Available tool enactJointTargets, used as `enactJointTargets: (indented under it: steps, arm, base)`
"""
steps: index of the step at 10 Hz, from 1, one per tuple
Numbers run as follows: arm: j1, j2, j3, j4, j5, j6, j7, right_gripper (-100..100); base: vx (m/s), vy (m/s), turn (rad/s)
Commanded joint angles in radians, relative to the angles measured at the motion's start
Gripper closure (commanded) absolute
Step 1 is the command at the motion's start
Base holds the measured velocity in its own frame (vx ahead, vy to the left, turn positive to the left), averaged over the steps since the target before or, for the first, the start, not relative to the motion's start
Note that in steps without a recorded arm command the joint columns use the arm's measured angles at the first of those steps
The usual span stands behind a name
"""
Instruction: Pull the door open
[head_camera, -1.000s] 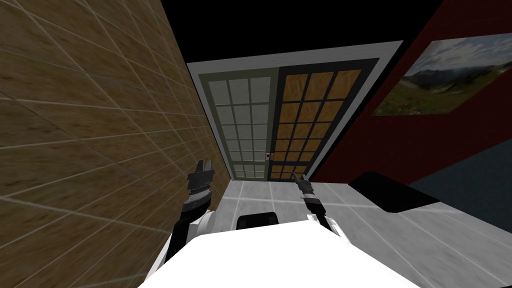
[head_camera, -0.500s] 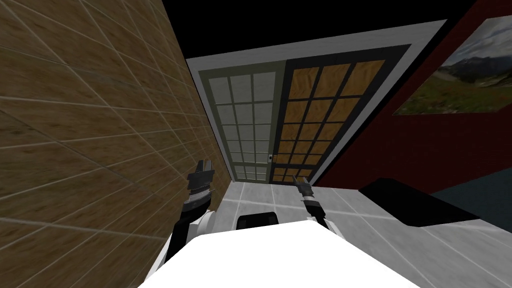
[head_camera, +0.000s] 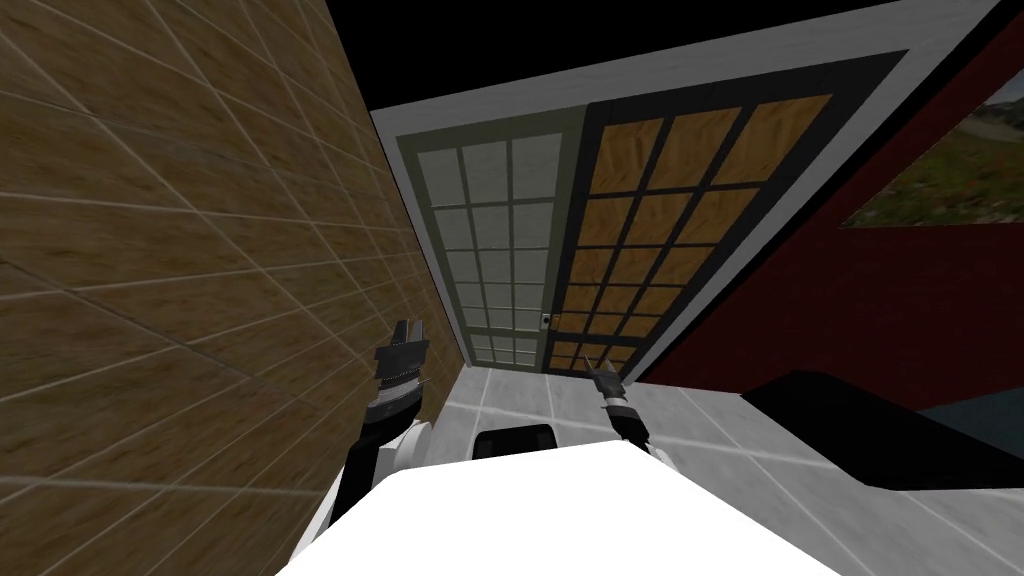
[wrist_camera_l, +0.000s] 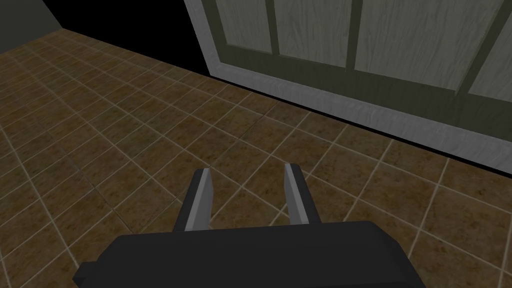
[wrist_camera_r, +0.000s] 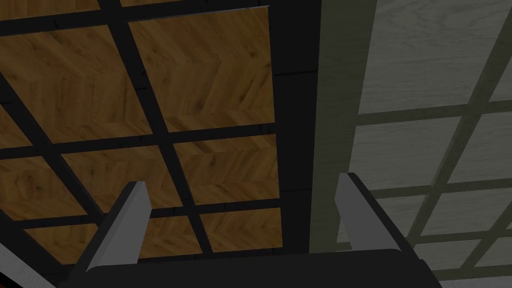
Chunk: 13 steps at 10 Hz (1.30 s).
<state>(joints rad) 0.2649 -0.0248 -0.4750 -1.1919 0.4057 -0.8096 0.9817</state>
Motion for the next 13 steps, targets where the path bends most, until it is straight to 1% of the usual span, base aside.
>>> enactJointTargets:
  steps: [1, 2, 3, 4, 5, 8, 9, 10, 11, 12, 13]
  arm:
    - [-0.011, 0.005, -0.012, 0.032, 0.011, -0.009, 0.025, -100]
    - [-0.02, 0.014, -0.025, 0.064, 0.025, -0.017, 0.051, -100]
    - [-0.024, 0.018, -0.032, 0.08, 0.031, -0.021, 0.064, -100]
    - [-0.032, 0.026, -0.043, 0.107, 0.043, -0.028, 0.086, -100]
    - [-0.036, 0.03, -0.048, 0.12, 0.048, -0.031, 0.097, -100]
    - [-0.055, 0.053, -0.073, 0.183, 0.076, -0.048, 0.149, -100]
    - [-0.058, 0.056, -0.077, 0.192, 0.079, -0.05, 0.156, -100]
    - [-0.067, 0.066, -0.086, 0.214, 0.089, -0.056, 0.175, -100]
    - [-0.069, 0.058, -0.084, 0.217, 0.082, -0.058, 0.167, -100]
    - [-0.061, 0.031, -0.095, 0.234, 0.077, -0.057, 0.172, -100]
    - [-0.057, 0.019, -0.1, 0.24, 0.075, -0.055, 0.172, -100]
  base:
    - [0.1, 0.0, 0.051]
    - [0.127, -0.005, 0.092]
    - [0.147, -0.016, 0.079]
    - [0.171, -0.014, 0.084]
    - [0.151, -0.002, 0.052]
    - [0.163, -0.015, 0.072]
    - [0.163, -0.023, 0.043]
    - [0.171, -0.018, 0.065]
    - [0.082, -0.007, 0.018]
    - [-0.093, 0.001, -0.079]
    - [-0.157, -0.001, -0.112]
